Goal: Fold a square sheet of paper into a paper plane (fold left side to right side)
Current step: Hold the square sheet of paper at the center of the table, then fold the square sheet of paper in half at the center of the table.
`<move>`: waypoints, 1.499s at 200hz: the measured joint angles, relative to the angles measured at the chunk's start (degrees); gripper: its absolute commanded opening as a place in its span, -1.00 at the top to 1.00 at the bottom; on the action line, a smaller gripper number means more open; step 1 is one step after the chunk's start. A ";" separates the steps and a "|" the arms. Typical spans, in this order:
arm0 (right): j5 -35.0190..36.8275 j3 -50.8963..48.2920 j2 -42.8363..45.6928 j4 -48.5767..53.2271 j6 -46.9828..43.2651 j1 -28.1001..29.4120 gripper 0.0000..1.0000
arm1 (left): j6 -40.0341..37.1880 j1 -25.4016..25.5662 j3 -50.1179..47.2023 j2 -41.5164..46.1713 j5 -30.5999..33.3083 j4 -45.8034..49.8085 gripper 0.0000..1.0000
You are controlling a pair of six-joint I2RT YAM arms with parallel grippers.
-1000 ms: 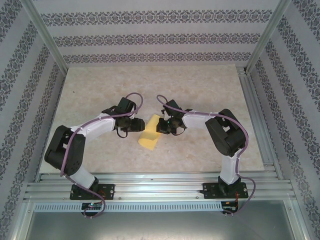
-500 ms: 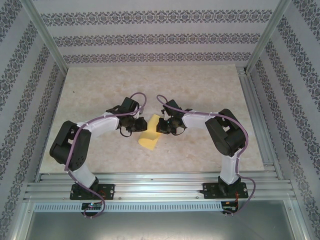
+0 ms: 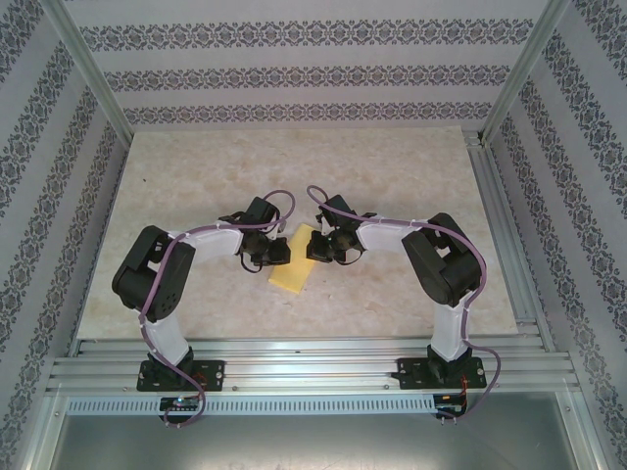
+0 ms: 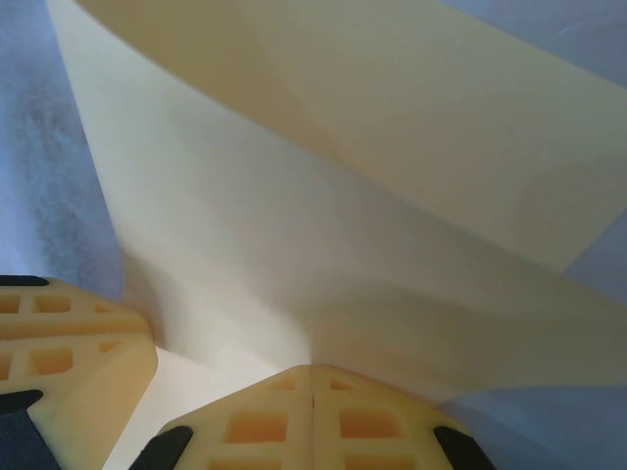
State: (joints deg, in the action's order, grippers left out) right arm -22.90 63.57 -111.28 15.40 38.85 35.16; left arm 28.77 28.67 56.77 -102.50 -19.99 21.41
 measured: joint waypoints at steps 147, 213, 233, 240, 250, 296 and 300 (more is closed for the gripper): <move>-0.07 -0.35 6.75 1.90 0.92 -1.40 0.96 | -0.52 0.48 -3.37 0.81 1.44 -4.55 0.69; -0.74 2.82 3.50 -4.74 7.02 0.42 1.00 | -1.20 1.11 -3.58 1.07 2.73 -4.83 0.69; -0.79 3.34 1.22 -6.10 8.59 1.22 1.00 | -1.29 1.20 -3.58 1.07 2.89 -4.81 0.70; -0.85 3.69 0.46 -6.38 9.16 1.27 1.00 | -1.31 1.29 -3.58 1.07 2.99 -4.81 0.69; -0.94 4.42 -0.76 -6.86 9.62 1.62 1.00 | -1.31 1.42 -3.58 1.09 3.30 -4.81 0.69; -1.16 7.23 -4.94 -8.98 11.52 2.36 1.00 | -1.49 1.53 -3.48 1.09 3.69 -4.72 0.70; -1.16 7.37 -5.29 -9.14 11.72 2.36 1.00 | -1.51 1.53 -3.48 1.09 3.74 -4.72 0.70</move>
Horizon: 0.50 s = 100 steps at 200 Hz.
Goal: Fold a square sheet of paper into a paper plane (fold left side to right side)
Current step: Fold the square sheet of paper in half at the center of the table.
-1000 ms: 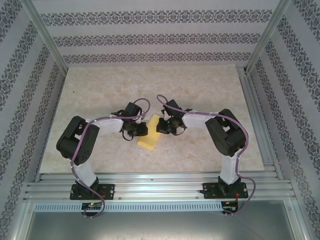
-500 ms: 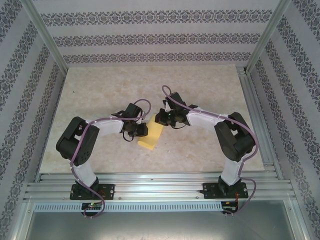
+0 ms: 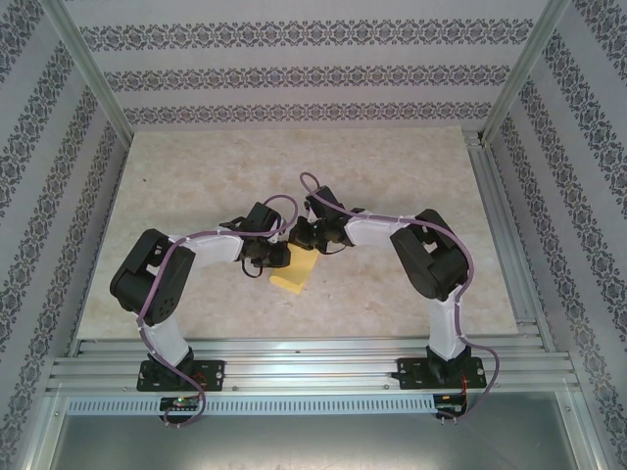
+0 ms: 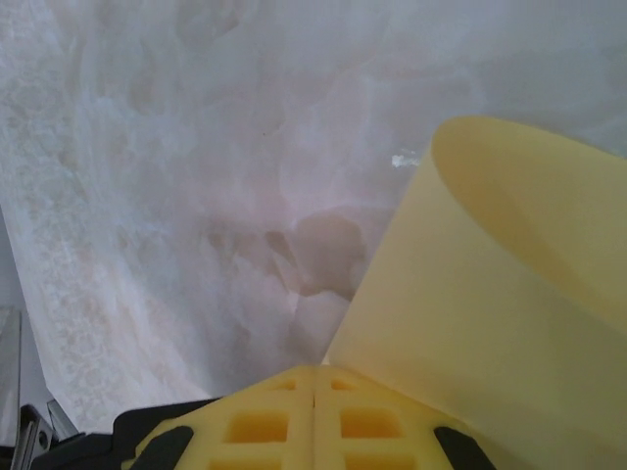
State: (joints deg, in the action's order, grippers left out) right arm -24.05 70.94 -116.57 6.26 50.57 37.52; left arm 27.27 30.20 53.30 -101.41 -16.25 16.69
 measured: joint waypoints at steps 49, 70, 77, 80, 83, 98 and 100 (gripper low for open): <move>0.46 1.95 -3.32 -0.11 0.37 0.00 1.00 | -0.13 0.33 0.00 0.00 0.52 -0.02 0.70; 0.94 3.06 -4.09 0.87 -0.13 0.00 1.00 | -0.20 0.33 0.00 0.00 0.52 -0.04 0.70; 1.31 3.48 -4.24 1.38 -0.57 0.00 1.00 | -0.22 0.33 0.00 0.00 0.52 -0.04 0.70; 1.49 3.67 -4.31 1.66 -0.90 0.00 1.00 | -0.22 0.33 0.00 0.00 0.52 -0.04 0.70; 1.55 3.80 -4.35 1.84 -0.96 0.00 1.00 | -0.22 0.33 0.00 0.00 0.52 -0.04 0.70; 2.19 4.83 -4.59 3.32 -2.10 0.02 1.00 | -0.22 0.33 -0.02 0.00 0.52 -0.15 0.70; 2.34 5.01 -4.63 3.61 -2.32 0.00 1.00 | -0.22 0.33 -0.04 -0.02 0.52 -0.20 0.71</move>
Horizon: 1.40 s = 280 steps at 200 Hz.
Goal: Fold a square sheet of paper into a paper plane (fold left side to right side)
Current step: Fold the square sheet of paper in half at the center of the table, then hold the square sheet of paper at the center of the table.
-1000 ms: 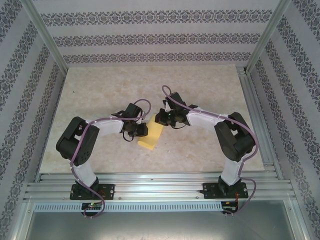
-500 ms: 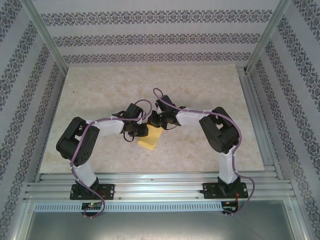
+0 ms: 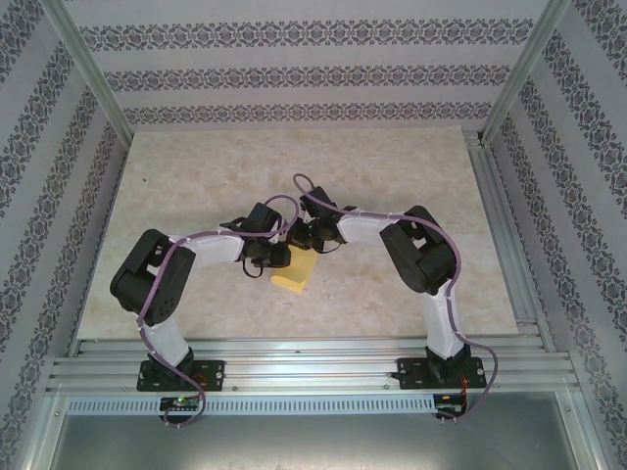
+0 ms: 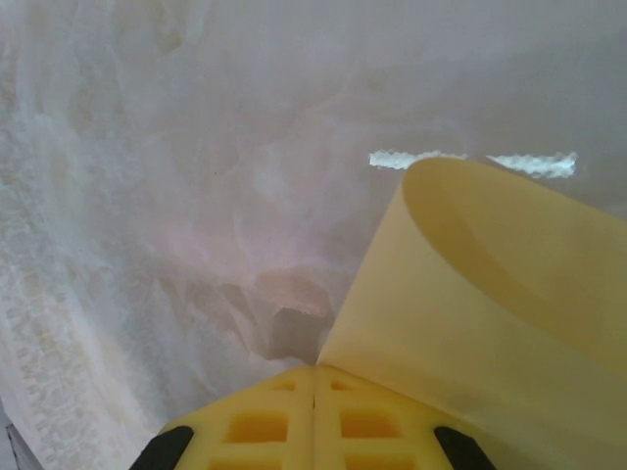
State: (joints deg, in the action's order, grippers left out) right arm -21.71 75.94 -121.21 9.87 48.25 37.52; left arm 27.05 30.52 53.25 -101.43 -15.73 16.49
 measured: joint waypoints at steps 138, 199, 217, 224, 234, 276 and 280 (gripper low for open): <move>1.79 6.91 -3.37 4.96 -5.57 -3.76 0.98 | -0.39 0.37 -0.81 -0.37 1.73 -4.50 0.72; 4.07 12.79 -6.71 6.84 -6.54 -7.61 0.98 | -0.66 0.37 -0.87 -0.37 1.73 -4.70 0.72; 4.24 13.46 -6.80 7.76 -7.17 -7.67 0.98 | -0.66 0.37 -0.87 -0.37 1.75 -4.70 0.72; 4.72 13.49 -6.73 7.76 -7.52 -7.85 0.97 | -0.66 0.37 -0.87 -0.37 1.75 -4.70 0.71; 5.64 12.85 -6.16 7.43 -7.85 -8.44 0.96 | -0.66 0.37 -0.87 -0.37 1.75 -4.70 0.72; 7.28 2.73 5.92 6.99 -8.31 -10.86 0.96 | -0.68 0.42 -0.81 -0.31 1.95 -4.57 0.71; 7.26 1.88 7.15 6.60 -8.28 -10.71 0.97 | -0.68 0.42 -0.81 -0.28 1.97 -4.55 0.72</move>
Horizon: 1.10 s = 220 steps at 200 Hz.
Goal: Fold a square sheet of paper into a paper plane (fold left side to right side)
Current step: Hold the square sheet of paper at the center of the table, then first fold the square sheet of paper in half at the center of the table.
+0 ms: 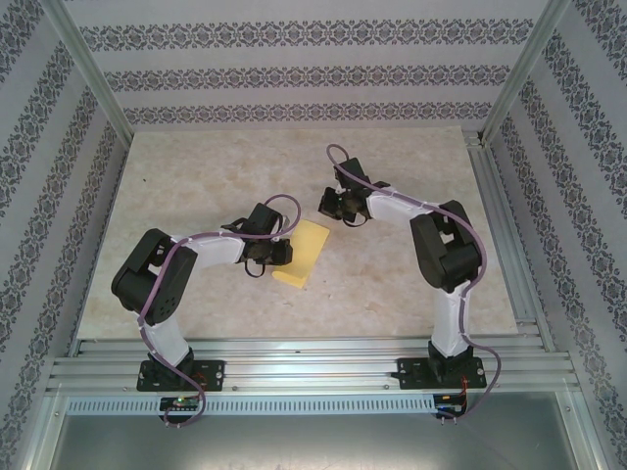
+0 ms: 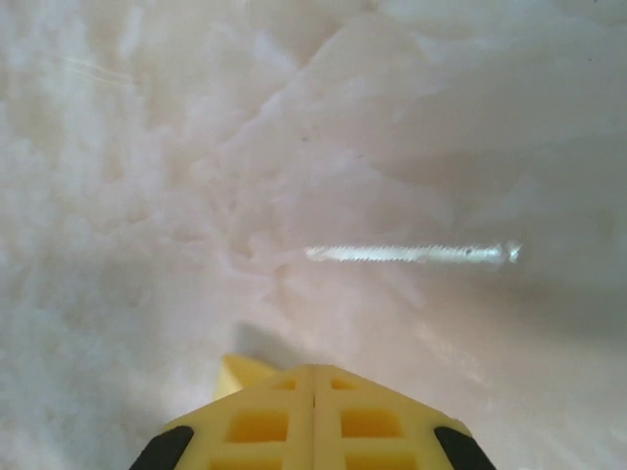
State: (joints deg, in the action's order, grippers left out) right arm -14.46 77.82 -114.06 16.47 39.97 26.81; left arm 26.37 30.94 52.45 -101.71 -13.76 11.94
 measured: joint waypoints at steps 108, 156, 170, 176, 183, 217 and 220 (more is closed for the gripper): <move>-3.37 -6.62 -3.67 -8.76 6.71 9.81 1.00 | -0.20 0.33 0.61 0.00 0.66 1.36 0.72; -3.37 -5.75 -4.66 -8.83 6.86 9.84 1.00 | -0.24 0.33 0.57 0.04 0.63 1.40 0.69; -3.39 -5.66 -4.72 -8.68 6.84 9.84 1.00 | -0.39 0.37 0.26 0.37 0.57 1.33 0.66; -3.41 -5.64 -4.72 -8.61 6.84 9.84 1.00 | -0.42 0.42 -0.11 0.63 0.57 1.18 0.66; -3.45 -5.64 -4.72 -8.57 6.84 9.86 1.00 | -0.44 0.44 -0.59 1.01 0.57 1.05 0.65; -4.11 -5.64 -4.72 -8.17 6.80 10.51 1.00 | -0.44 0.48 -3.34 3.26 0.59 0.52 0.64; -4.20 -5.64 -4.72 -8.15 6.80 10.60 1.00 | -0.44 0.50 -3.65 3.54 0.59 0.46 0.64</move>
State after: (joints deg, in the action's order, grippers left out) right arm -18.65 72.18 -118.78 8.32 46.76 37.41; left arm 25.93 31.44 48.80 -98.17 -13.17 12.40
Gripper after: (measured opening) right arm 0.039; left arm 0.178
